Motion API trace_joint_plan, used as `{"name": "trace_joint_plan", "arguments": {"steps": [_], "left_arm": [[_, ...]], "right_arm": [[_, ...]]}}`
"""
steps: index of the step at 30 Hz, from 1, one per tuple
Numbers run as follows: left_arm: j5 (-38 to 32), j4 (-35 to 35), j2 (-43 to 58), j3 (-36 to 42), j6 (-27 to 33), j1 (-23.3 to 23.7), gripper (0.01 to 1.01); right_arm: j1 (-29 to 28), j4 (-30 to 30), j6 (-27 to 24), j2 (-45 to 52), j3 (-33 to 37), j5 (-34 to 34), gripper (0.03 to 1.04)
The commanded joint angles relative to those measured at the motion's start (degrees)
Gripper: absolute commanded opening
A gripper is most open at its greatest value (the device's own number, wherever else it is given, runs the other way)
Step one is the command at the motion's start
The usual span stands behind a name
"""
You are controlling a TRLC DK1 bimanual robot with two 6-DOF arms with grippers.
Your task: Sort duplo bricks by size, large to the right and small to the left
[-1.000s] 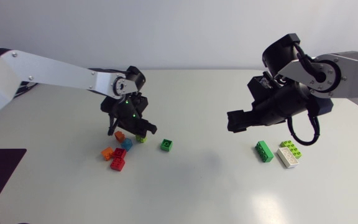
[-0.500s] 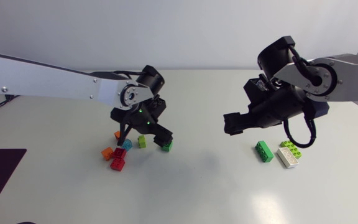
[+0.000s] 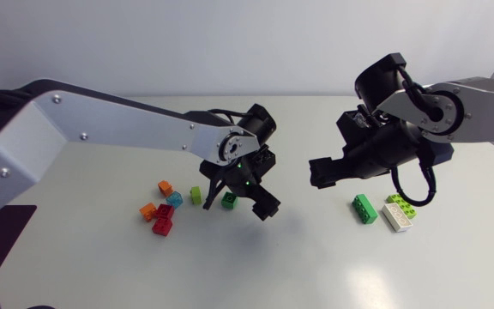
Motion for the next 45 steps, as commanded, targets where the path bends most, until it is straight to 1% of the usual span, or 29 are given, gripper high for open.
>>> {"name": "trace_joint_plan", "arguments": {"steps": [1, 8, 16, 24, 28, 33, 36, 39, 42, 45], "left_arm": [[0.48, 0.0, 1.38, 0.49, 2.21, -0.56, 0.959], [0.57, -0.09, 1.12, -2.23, 2.83, 2.08, 0.959], [3.29, -0.18, -2.49, -8.21, 4.58, 6.12, 0.959], [3.64, -0.09, -7.41, -14.62, 7.13, 9.64, 0.959], [3.64, 0.0, -11.1, -18.75, 9.68, 12.62, 0.959], [3.82, 0.0, -16.28, -22.71, 11.35, 16.84, 0.959], [3.82, 0.0, -20.33, -23.32, 11.26, 16.93, 0.959], [3.82, 0.0, -23.67, -22.36, 9.77, 16.32, 0.959], [3.91, -0.09, -24.63, -20.86, 8.54, 15.79, 0.961], [3.91, -0.09, -24.63, -20.95, 8.1, 15.7, 0.961]], "right_arm": [[0.46, -0.36, 1.13, -0.57, -1.36, 0.17, 1.0], [0.46, -0.44, 1.13, -1.27, -1.45, 0.08, 1.0], [0.73, -0.62, 1.22, -1.89, -1.54, 0.08, 1.0], [1.26, -1.23, 1.39, -2.41, -1.36, 0.17, 1.0], [1.34, -1.5, 1.48, -2.77, -1.27, 0.17, 1.0], [2.31, -1.5, 2.01, -2.77, -1.27, 0.26, 1.0], [2.93, -1.5, 2.45, -2.68, -1.01, 0.35, 1.0], [3.54, -1.59, 2.89, -2.77, -0.75, 0.7, 1.0], [3.72, -2.11, 2.97, -2.94, -0.66, 0.79, 1.0], [3.8, -2.46, 2.97, -3.38, -0.75, 1.14, 1.0]]}}
